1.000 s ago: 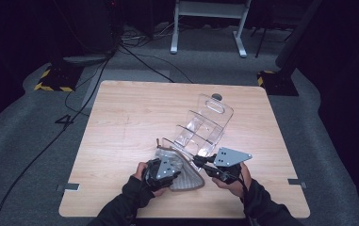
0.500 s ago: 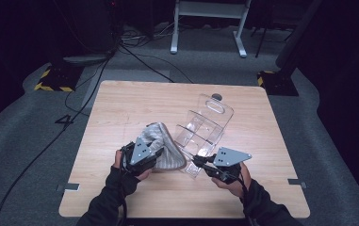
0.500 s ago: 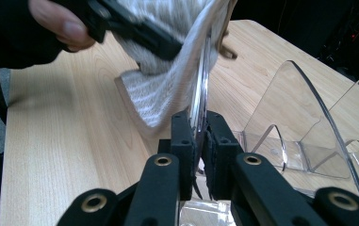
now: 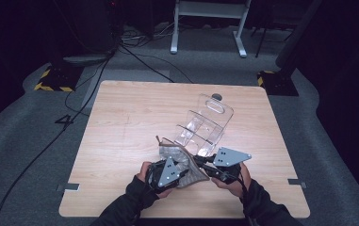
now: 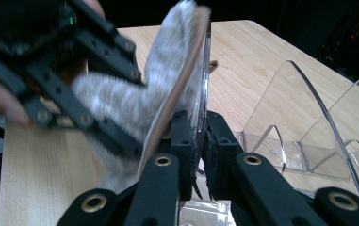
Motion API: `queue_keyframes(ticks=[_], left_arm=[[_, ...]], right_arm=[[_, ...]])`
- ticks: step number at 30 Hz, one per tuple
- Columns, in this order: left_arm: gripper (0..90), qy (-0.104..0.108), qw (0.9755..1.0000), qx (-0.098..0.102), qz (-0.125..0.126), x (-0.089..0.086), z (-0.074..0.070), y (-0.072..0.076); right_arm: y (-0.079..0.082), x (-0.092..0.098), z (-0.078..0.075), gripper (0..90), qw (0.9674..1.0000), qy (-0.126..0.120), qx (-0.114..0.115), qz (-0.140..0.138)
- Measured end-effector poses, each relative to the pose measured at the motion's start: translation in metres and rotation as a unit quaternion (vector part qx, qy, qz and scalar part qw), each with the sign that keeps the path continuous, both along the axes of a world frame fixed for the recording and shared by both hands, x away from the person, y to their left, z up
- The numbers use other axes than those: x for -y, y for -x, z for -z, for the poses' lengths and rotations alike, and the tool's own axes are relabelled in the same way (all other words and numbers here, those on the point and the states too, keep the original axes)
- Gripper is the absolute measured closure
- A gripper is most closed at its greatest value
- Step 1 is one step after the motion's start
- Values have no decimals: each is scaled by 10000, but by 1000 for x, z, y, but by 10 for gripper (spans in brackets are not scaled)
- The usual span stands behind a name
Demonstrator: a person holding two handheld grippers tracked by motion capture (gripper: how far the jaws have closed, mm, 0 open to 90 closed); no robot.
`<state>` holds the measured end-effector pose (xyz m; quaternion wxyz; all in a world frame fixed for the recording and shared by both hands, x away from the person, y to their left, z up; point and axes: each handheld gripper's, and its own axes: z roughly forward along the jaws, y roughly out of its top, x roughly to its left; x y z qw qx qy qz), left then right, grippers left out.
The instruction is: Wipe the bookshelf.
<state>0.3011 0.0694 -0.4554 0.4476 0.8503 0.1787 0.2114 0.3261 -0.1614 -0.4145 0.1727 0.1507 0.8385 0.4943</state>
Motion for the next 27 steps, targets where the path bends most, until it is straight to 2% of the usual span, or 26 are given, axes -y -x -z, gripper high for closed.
queue_keyframes(ticks=[1,2,5,6,8,10,13,15,16,17,20,22,27], left_arm=[[657,78,9999,-110,30,-1,2,-1],[658,49,9999,-155,46,-2,4,-2],[660,-247,9994,-236,54,0,14,-3],[660,-441,9984,-347,62,2,21,-4],[661,-537,9977,-397,64,2,26,-6],[663,-474,9975,-521,54,-4,26,-12],[662,-523,9972,-530,0,-8,27,-14],[661,-513,9965,-631,-189,-19,26,-19],[660,-513,9965,-631,-189,-19,26,-19],[659,-471,9960,-658,-367,-28,25,-24],[657,-435,9951,-695,-559,-36,23,-29],[656,-391,9938,-670,-790,-45,19,-34],[657,-33,9929,-464,-1098,-61,1,-39]], right_arm=[[0,0,0,844,10000,-4,-12,-2],[0,1,0,844,10000,-13,-26,-15],[0,0,0,845,10000,1,-1,-9],[0,0,0,845,10000,-1,-3,-12],[0,0,0,845,10000,8,7,-12],[0,0,0,845,10000,5,2,-15],[0,0,0,844,10000,-2,0,-15],[0,0,0,845,10000,-4,0,-15],[0,0,0,845,10000,-6,-4,-16],[0,0,0,845,10000,-8,-7,-17],[0,0,0,845,10000,-2,-5,-13],[0,0,0,845,10000,-2,-3,-12],[-1,0,0,843,10000,-21,-12,-20]])
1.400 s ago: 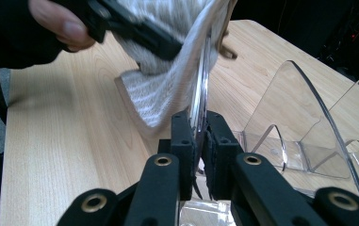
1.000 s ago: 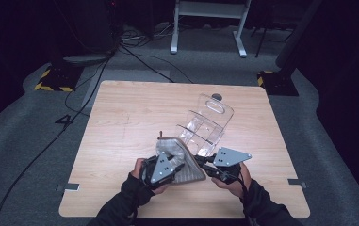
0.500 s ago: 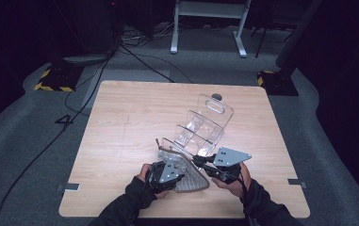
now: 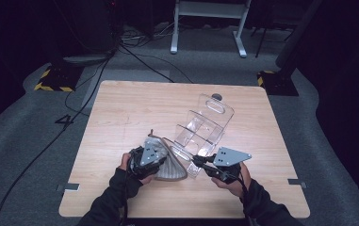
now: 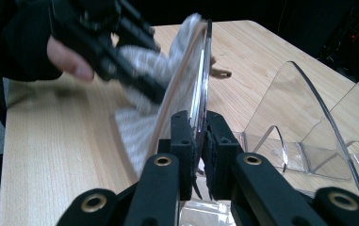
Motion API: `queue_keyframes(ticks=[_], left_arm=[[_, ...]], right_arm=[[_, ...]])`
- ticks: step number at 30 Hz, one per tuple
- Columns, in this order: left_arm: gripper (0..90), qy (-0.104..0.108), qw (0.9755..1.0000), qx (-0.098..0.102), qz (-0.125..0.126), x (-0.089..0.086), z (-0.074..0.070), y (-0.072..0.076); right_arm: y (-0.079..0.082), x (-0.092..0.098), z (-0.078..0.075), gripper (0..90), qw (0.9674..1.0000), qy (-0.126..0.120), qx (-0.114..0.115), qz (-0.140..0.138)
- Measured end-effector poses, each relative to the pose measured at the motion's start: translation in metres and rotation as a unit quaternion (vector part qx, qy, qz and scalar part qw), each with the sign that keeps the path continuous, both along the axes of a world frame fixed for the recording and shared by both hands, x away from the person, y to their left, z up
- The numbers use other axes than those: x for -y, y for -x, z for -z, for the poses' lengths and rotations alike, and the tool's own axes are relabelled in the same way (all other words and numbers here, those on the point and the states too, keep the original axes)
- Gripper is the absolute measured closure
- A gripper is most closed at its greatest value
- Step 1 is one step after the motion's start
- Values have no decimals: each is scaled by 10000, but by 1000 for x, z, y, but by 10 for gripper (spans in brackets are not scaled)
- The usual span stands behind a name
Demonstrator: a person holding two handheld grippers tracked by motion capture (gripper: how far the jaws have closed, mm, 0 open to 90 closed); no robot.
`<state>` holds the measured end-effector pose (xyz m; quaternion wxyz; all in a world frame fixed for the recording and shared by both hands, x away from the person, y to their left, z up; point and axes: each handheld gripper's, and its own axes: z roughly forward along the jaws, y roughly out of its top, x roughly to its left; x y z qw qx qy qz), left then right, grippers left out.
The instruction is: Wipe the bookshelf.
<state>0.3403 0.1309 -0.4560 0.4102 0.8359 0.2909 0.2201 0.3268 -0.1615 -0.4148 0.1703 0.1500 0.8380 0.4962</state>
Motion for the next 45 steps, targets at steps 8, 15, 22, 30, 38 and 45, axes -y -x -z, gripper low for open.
queue_keyframes(ticks=[8,15,22,30,38,45], left_arm=[[658,515,9965,654,54,2,-34,11],[661,280,9933,668,897,41,-27,34],[654,179,9922,463,1140,67,-9,41],[664,-595,9900,25,1279,77,27,38],[666,-569,9935,-123,982,54,30,28],[663,-160,9995,-222,138,6,17,5]], right_arm=[[0,0,0,841,10000,4,6,16],[0,-2,1,841,10000,26,26,33],[0,-2,1,843,10000,35,28,65],[0,-2,1,846,10000,33,10,62],[0,-1,1,848,10000,31,-28,29],[1,-1,0,851,10000,45,-22,31]])
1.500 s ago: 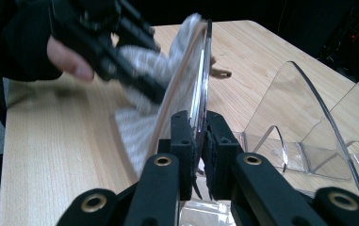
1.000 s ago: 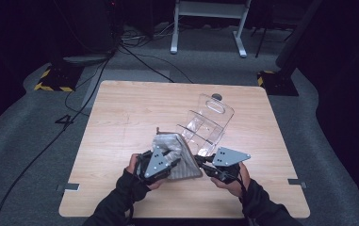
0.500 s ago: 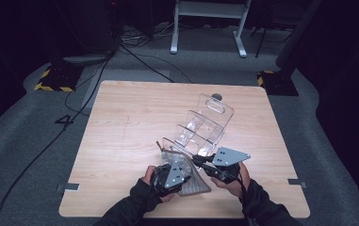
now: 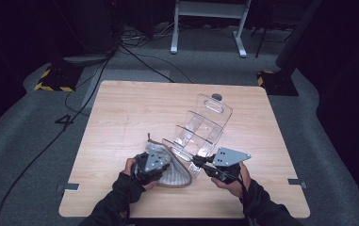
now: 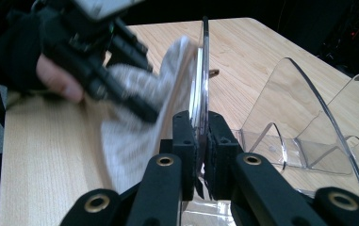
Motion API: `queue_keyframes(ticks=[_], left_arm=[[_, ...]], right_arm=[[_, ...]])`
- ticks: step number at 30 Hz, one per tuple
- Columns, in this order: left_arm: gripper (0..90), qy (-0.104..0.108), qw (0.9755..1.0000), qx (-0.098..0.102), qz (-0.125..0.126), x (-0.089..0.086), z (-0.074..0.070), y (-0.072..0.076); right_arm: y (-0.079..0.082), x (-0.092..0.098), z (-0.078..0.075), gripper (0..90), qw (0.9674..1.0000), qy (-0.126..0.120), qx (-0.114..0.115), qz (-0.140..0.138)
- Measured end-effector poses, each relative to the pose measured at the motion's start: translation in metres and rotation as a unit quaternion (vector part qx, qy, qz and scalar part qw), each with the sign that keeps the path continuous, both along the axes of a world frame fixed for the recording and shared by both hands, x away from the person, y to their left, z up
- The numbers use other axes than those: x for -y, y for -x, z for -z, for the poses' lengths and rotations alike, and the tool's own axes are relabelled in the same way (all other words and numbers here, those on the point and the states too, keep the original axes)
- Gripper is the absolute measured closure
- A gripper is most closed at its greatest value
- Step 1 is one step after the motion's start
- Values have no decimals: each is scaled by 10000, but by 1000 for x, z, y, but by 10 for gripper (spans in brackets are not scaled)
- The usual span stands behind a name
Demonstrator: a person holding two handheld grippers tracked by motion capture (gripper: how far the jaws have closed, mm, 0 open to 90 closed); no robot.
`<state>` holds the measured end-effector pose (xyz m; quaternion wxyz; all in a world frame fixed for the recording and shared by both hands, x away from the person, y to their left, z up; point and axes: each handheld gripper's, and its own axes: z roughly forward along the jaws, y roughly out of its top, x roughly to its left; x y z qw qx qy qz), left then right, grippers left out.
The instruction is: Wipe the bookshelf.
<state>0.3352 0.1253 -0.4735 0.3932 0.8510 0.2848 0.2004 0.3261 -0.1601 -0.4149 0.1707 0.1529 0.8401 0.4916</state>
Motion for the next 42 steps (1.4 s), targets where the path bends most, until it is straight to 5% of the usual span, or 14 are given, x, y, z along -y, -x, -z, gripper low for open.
queue_keyframes(ticks=[3,8,14,19,21,25,30,32,35,37,42], left_arm=[[662,175,9995,109,-243,-12,-7,-4],[661,743,9951,512,-415,-24,-33,-1],[652,580,9940,927,-96,0,-46,14],[651,531,9937,975,166,18,-44,26],[653,578,9939,856,379,25,-41,30],[653,279,9933,757,827,49,-29,39],[655,-111,9926,653,1014,64,-11,42],[656,-299,9938,431,979,66,0,40],[657,-693,9921,382,978,66,13,38],[657,-495,9950,210,838,58,11,34],[658,-454,9981,110,397,31,11,21]], right_arm=[[0,1,0,851,10000,-8,0,5],[0,0,0,851,10000,-24,-20,-13],[1,0,0,850,10000,-18,-13,5],[0,0,1,850,10000,-14,7,-4],[0,0,1,851,10000,-23,-4,5],[1,-1,1,853,10000,-11,19,30],[1,-1,1,853,10000,-42,-13,34],[1,-1,1,853,10000,-38,-16,34],[2,-1,1,853,10000,-36,-15,38],[3,-1,1,853,10000,-17,-3,31],[4,0,0,853,10000,-11,-8,-3]])
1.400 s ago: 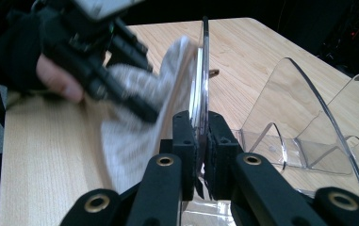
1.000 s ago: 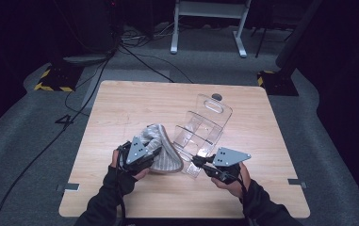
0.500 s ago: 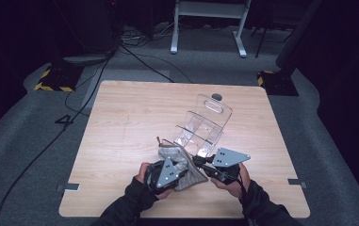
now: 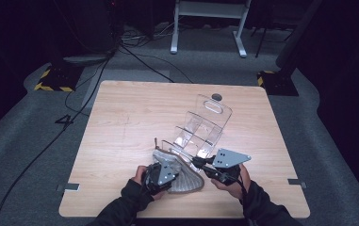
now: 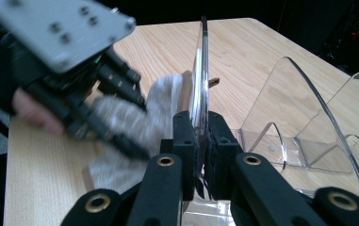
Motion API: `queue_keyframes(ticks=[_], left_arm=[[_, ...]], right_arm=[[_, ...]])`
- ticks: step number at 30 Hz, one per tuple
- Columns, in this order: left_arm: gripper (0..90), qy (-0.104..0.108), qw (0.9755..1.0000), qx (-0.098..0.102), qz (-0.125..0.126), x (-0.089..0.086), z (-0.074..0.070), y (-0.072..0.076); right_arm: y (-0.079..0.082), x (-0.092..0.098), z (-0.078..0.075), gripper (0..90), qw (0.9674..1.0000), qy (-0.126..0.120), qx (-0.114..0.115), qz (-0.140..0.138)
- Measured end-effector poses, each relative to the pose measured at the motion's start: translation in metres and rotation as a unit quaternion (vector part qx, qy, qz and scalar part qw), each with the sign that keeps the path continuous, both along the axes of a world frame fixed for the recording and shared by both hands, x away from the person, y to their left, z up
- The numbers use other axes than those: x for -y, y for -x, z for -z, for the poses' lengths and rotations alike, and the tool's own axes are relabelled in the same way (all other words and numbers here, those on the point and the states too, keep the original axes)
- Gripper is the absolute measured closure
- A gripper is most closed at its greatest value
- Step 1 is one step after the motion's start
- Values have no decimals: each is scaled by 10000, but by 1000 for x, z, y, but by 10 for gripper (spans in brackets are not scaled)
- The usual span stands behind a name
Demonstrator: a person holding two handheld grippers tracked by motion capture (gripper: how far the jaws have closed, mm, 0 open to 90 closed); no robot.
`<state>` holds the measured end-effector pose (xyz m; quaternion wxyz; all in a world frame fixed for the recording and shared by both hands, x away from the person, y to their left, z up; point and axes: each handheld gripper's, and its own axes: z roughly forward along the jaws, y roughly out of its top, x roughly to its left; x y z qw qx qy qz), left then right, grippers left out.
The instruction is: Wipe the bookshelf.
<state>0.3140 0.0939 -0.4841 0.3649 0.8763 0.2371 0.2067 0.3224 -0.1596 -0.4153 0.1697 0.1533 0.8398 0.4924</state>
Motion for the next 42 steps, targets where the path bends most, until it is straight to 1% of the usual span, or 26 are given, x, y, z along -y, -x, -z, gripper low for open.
queue_keyframes(ticks=[2,4,6,7,8,10,11,13,14,16,18,21,23,24,26,27,29,30,32,33,35,36,38,39,41,42], left_arm=[[658,158,9995,-95,-239,-13,-2,-8],[657,319,9984,-125,-451,-25,-5,-12],[657,485,9968,-72,-628,-34,-11,-13],[657,557,9960,24,-693,-37,-15,-13],[658,557,9960,24,-693,-37,-15,-13],[658,846,9933,166,-768,-44,-25,-11],[658,926,9924,250,-768,-45,-30,-10],[659,1108,9905,443,-685,-43,-39,-5],[658,1163,9900,505,-625,-41,-43,-2],[658,1143,9903,644,-461,-32,-46,4],[656,942,9925,725,-297,-22,-44,8],[655,824,9949,577,-34,-4,-35,14],[654,591,9962,617,193,14,-27,19],[653,548,9964,591,266,18,-25,20],[651,323,9967,610,426,27,-20,23],[651,266,9968,588,475,30,-18,23],[650,273,9974,430,506,33,-11,23],[651,202,9976,367,550,35,-7,23],[651,-57,9973,319,652,41,3,23],[651,-127,9971,312,681,42,5,22],[656,-35,9972,193,719,38,4,18],[658,-33,9974,167,696,36,4,17],[657,-3,9984,33,560,27,5,14],[657,56,9989,-60,470,20,6,11],[657,105,9993,-166,303,9,6,5],[657,105,9993,-166,303,9,6,5]], right_arm=[[0,0,0,853,10000,6,-3,4],[0,1,0,853,10000,-5,-14,-6],[0,1,0,853,10000,0,-18,-16],[0,1,0,853,10000,-2,-17,-17],[0,1,0,852,10000,-2,-16,-23],[0,0,0,852,10000,-7,-18,-20],[1,0,0,852,10000,-6,-17,-23],[1,0,0,852,10000,-7,-14,-28],[1,0,0,852,10000,-9,-17,-26],[0,0,0,852,10000,-5,-19,-27],[0,0,0,852,10000,-6,-37,-29],[0,-1,0,852,10000,-5,-39,-20],[1,-1,0,852,10000,-3,-25,-11],[1,-1,0,851,10000,-9,-27,-3],[1,-1,0,852,10000,-12,-29,7],[1,-2,0,852,10000,-9,-23,15],[1,-2,0,853,10000,-10,-22,24],[1,-2,0,853,10000,-13,-29,26],[2,-2,0,854,10000,-24,-41,34],[2,-2,0,854,10000,-18,-44,30],[2,-2,0,854,10000,-6,-40,33],[1,-3,0,854,10000,-17,-44,37],[1,-2,0,853,10000,-18,-48,24],[1,-2,0,853,10000,-22,-56,19],[2,-2,0,853,10000,-25,-61,1],[2,-2,0,853,10000,-25,-61,1]])
